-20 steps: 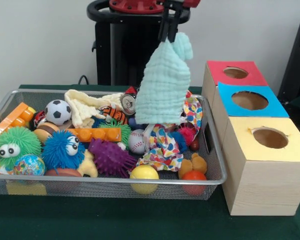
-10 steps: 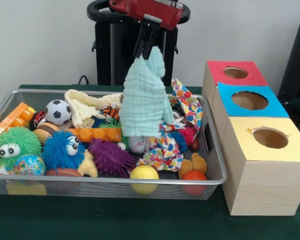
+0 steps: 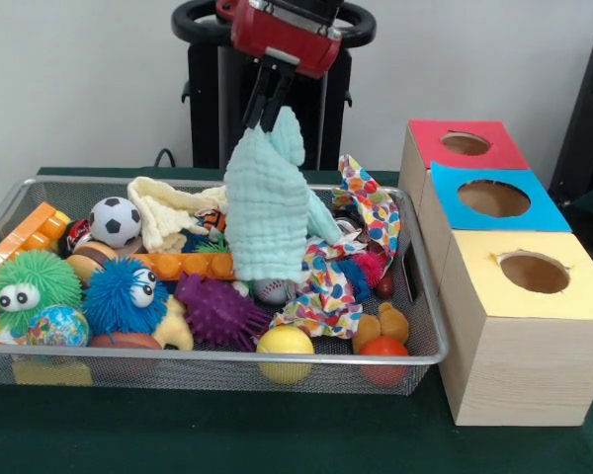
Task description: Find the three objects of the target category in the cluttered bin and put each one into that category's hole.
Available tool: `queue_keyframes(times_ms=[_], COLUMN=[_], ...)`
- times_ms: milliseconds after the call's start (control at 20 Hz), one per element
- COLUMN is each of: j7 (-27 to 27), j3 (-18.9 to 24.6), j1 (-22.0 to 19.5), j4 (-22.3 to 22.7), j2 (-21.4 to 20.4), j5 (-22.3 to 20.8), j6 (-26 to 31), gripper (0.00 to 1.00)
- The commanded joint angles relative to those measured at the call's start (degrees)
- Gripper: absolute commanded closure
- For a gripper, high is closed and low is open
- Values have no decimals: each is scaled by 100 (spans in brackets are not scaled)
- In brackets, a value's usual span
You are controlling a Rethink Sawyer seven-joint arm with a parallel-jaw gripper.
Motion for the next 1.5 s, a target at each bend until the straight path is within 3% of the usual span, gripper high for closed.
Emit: queue_keyframes(times_ms=[50, 400, 650, 1100, 1250, 1500], j7=[605, 569, 457, 411, 757, 866], j3=[606, 469, 508, 719, 902, 1183], j1=[-195, -260, -313, -342, -440, -537], j4=[-147, -312, -361, -448, -442, -369], j2=[427, 765, 775, 624, 388, 130], j5=[391, 484, 493, 550, 622, 852], j6=[388, 877, 1039, 963, 535, 390], gripper=[100, 100, 100, 100, 100, 100])
